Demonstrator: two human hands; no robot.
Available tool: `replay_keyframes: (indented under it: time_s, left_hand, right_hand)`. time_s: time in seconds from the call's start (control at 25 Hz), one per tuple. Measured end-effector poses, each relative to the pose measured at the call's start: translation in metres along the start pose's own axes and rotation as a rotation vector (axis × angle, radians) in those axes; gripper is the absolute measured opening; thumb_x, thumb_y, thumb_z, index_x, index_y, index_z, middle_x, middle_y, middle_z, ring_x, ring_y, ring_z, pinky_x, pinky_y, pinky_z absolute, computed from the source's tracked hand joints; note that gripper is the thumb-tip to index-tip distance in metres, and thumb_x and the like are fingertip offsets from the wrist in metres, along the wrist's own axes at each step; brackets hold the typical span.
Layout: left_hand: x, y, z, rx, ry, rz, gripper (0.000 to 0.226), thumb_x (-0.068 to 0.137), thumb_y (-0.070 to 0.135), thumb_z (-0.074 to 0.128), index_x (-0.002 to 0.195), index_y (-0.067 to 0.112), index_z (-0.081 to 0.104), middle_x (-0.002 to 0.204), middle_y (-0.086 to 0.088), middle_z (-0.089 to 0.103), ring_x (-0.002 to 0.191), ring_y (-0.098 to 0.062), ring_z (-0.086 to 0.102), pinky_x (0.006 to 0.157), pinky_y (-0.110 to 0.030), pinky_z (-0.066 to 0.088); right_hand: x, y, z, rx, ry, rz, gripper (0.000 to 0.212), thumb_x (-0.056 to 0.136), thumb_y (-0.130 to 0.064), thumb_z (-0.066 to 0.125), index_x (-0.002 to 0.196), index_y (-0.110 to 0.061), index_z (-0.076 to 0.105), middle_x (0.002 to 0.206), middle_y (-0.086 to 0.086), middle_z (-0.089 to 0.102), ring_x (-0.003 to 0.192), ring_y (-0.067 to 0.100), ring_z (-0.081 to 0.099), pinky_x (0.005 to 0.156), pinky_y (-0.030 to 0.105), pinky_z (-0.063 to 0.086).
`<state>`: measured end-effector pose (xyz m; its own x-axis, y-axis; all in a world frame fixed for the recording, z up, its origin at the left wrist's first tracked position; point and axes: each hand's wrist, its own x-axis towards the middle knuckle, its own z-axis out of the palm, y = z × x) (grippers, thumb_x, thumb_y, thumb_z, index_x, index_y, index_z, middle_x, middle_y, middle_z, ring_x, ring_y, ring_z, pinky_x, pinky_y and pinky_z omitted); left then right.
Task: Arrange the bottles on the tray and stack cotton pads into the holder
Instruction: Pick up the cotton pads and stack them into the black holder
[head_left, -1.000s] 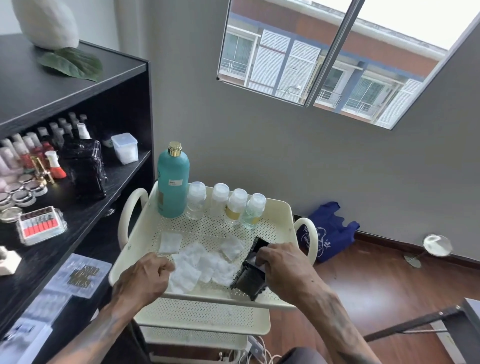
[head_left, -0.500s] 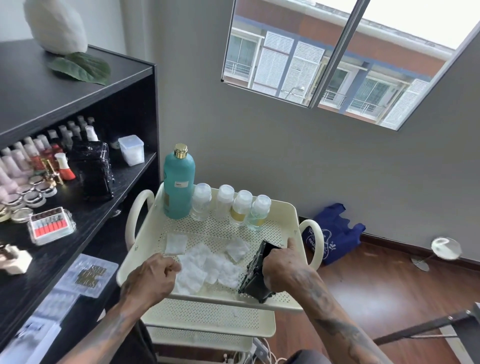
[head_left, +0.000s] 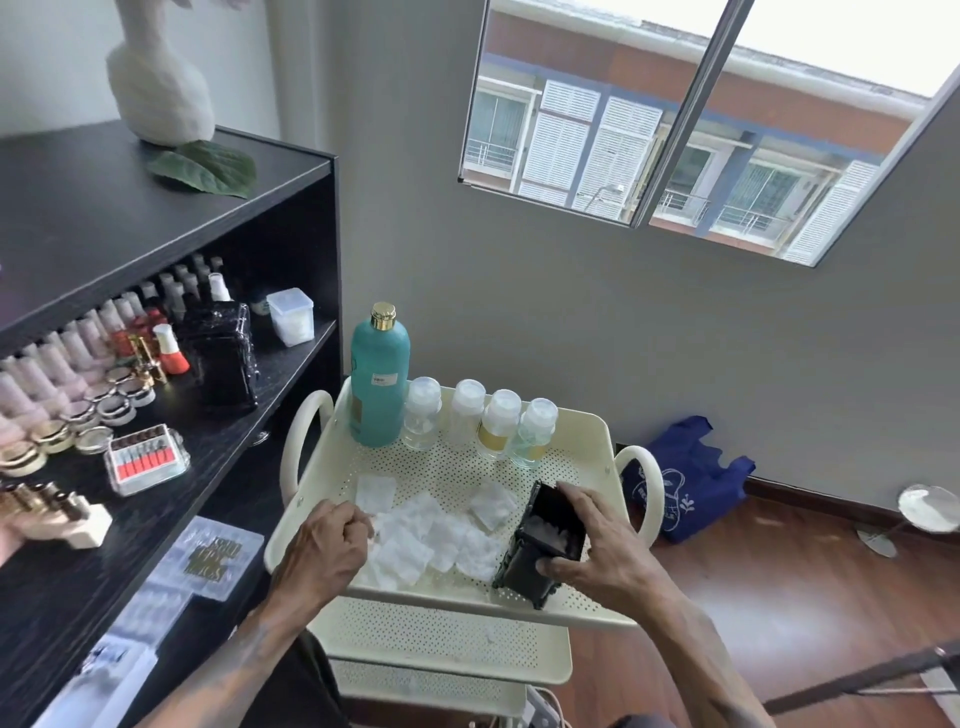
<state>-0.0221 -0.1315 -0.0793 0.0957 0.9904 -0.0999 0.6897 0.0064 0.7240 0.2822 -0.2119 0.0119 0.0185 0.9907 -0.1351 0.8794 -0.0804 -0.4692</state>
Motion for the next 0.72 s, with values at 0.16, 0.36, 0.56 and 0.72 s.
replay_keyframes:
  time_s: [0.16, 0.36, 0.56, 0.72]
  left_hand:
    - [0.003, 0.019, -0.015, -0.518, 0.076, -0.219, 0.027, 0.091, 0.022, 0.043, 0.081, 0.01, 0.066, 0.098, -0.017, 0.063, 0.084, -0.028, 0.059, 0.06, -0.032, 0.052]
    - [-0.003, 0.091, -0.005, -1.144, -0.009, -0.385, 0.017, 0.081, 0.015, 0.049, 0.088, 0.004, 0.06, 0.085, -0.015, 0.062, 0.078, -0.026, 0.06, 0.061, -0.035, 0.052]
    - [-0.019, 0.163, 0.028, -0.658, -0.086, 0.106, 0.013, 0.086, 0.013, 0.066, 0.099, 0.016, 0.068, 0.097, -0.004, 0.069, 0.087, -0.02, 0.066, 0.073, -0.027, 0.056]
    - [-0.022, 0.181, 0.048, 0.227, 0.086, 0.95, 0.02, 0.088, 0.009, 0.058, 0.105, 0.017, 0.067, 0.101, 0.002, 0.072, 0.094, -0.018, 0.061, 0.086, -0.031, 0.045]
  right_hand:
    - [0.0, 0.001, 0.003, 0.008, 0.052, 0.003, 0.094, 0.072, -0.039, 0.079, 0.151, -0.031, 0.027, 0.145, -0.012, 0.038, 0.127, 0.007, 0.043, 0.099, 0.013, 0.029]
    - [-0.002, 0.003, 0.008, 0.048, 0.078, -0.008, 0.093, 0.072, -0.036, 0.077, 0.15, -0.03, 0.028, 0.147, -0.011, 0.037, 0.129, 0.011, 0.043, 0.107, 0.024, 0.035]
    - [-0.005, 0.005, 0.011, 0.072, 0.109, -0.018, 0.09, 0.073, -0.037, 0.076, 0.149, -0.03, 0.029, 0.146, -0.014, 0.036, 0.129, 0.01, 0.044, 0.104, 0.023, 0.036]
    - [-0.007, 0.004, 0.013, 0.102, 0.13, 0.002, 0.076, 0.071, -0.039, 0.074, 0.138, -0.029, 0.04, 0.131, -0.011, 0.046, 0.116, 0.015, 0.052, 0.095, 0.028, 0.044]
